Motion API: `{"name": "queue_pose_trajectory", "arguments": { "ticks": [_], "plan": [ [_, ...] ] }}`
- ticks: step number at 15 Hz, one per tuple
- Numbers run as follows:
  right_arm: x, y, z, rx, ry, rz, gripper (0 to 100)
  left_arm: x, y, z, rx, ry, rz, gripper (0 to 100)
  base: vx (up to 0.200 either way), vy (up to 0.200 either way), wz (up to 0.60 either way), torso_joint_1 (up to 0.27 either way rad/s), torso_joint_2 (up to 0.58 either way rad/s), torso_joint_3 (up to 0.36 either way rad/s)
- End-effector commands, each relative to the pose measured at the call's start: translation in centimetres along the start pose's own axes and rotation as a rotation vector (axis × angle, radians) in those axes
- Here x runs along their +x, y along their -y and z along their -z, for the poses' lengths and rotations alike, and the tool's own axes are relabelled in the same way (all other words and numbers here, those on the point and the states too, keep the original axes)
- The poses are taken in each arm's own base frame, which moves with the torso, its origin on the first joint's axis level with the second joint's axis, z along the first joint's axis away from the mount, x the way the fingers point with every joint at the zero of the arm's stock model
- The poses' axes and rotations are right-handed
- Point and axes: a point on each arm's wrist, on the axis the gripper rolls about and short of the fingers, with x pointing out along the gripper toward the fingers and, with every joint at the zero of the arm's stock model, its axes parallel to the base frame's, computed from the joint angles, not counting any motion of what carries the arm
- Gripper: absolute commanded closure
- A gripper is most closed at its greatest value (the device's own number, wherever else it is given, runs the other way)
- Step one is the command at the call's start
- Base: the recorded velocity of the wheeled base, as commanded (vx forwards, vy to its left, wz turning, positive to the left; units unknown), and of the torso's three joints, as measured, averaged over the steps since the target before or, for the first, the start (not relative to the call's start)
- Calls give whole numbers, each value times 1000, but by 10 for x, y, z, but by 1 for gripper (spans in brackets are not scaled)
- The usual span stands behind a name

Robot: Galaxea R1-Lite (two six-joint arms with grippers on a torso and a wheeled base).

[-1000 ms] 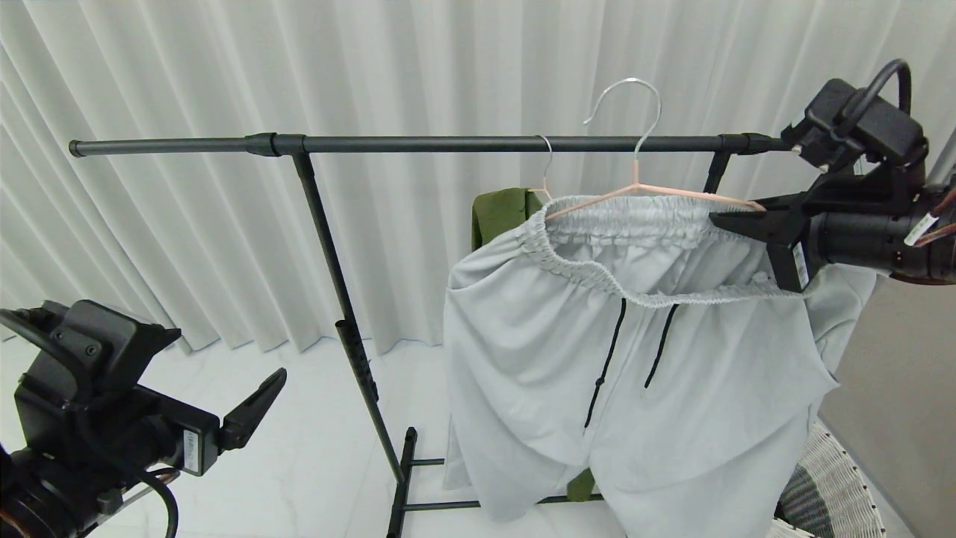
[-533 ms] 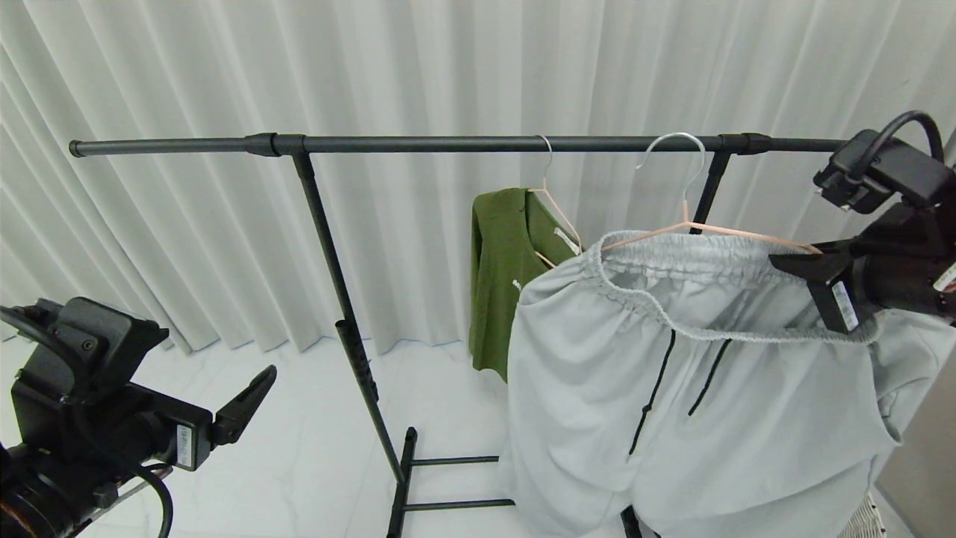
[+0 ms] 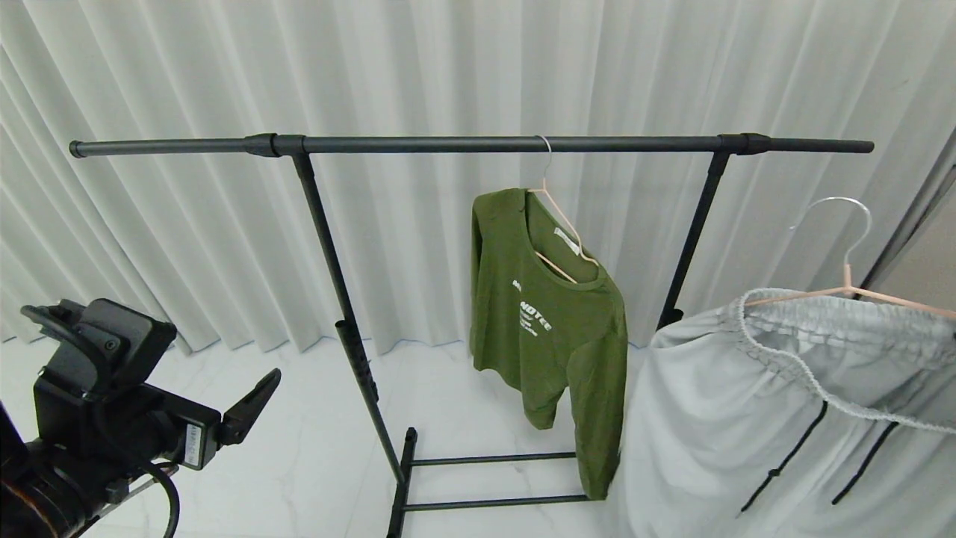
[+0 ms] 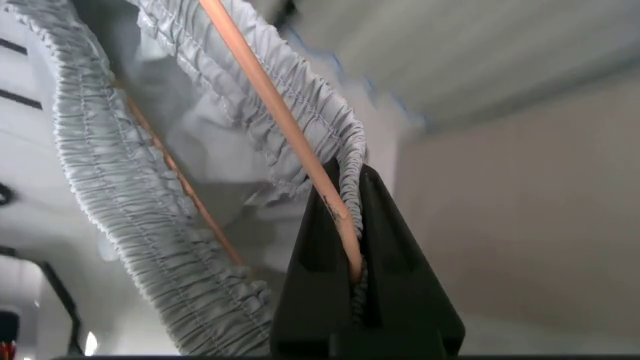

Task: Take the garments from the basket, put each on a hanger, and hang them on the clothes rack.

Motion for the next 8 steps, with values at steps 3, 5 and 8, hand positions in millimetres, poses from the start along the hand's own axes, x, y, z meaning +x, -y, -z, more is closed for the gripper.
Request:
{"name": "queue_pose_trajectory", "arguments": {
  "ticks": [3, 5, 8],
  "plan": [
    [-14, 13, 16, 147, -31, 126, 100, 2, 1, 0, 2, -4, 7, 0, 0, 0, 0, 0, 0, 0],
    [-11, 13, 16, 192, -34, 120, 100, 1, 2, 0, 5, 0, 14, 0, 0, 0, 0, 0, 0, 0],
    [3, 12, 7, 261, -1, 109, 100, 2, 5, 0, 9, -4, 29, 0, 133, 0, 0, 2, 2, 5]
  ]
}}
